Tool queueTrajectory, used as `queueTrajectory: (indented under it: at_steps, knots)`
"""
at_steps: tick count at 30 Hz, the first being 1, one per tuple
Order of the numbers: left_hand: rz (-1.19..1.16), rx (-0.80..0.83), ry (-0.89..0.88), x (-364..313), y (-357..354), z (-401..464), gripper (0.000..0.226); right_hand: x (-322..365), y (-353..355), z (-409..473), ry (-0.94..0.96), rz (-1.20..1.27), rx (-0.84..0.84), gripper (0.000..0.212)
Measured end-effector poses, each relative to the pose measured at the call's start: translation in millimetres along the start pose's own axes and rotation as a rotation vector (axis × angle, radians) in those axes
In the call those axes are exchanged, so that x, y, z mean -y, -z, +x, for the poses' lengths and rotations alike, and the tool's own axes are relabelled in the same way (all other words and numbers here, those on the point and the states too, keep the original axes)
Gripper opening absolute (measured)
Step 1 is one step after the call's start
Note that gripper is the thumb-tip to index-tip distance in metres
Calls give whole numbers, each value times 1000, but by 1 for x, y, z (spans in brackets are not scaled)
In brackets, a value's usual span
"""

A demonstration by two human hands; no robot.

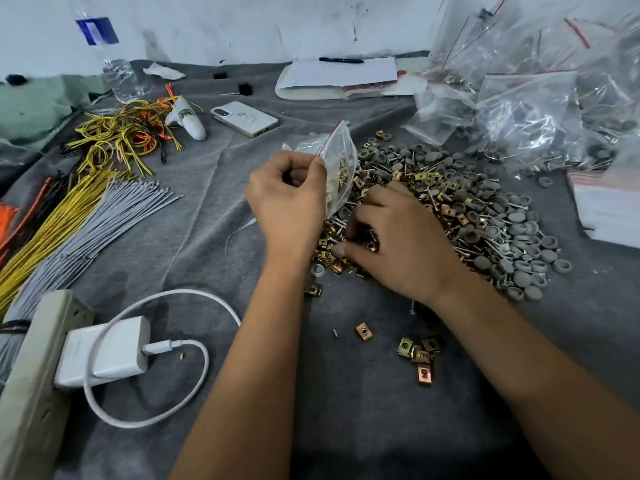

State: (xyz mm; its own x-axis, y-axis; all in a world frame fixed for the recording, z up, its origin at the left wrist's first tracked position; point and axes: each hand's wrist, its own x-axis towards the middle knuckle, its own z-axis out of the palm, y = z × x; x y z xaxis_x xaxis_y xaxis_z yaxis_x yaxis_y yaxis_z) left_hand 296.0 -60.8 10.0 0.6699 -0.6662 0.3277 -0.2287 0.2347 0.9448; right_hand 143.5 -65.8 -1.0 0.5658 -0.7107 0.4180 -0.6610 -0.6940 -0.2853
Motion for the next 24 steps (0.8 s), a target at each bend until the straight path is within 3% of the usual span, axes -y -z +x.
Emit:
queueTrajectory:
  at_steps: [10,13,16,18,24]
  knots:
    - [54,46,-28,0,-1,-2,10,1,2,0,50,-128,88,22]
    - [82,43,-38,0,0,-2,11,0,4,-1,69,-58,-17,18]
    - [113,87,-63,1,-1,-4,14,-1,11,-2,46,158,-277,10]
    - [154,167,-109,0,-3,-7,13,-5,14,-3,56,169,-403,9]
    - [240,344,-228,-2,-7,-16,10,-11,13,1,-12,96,-308,15]
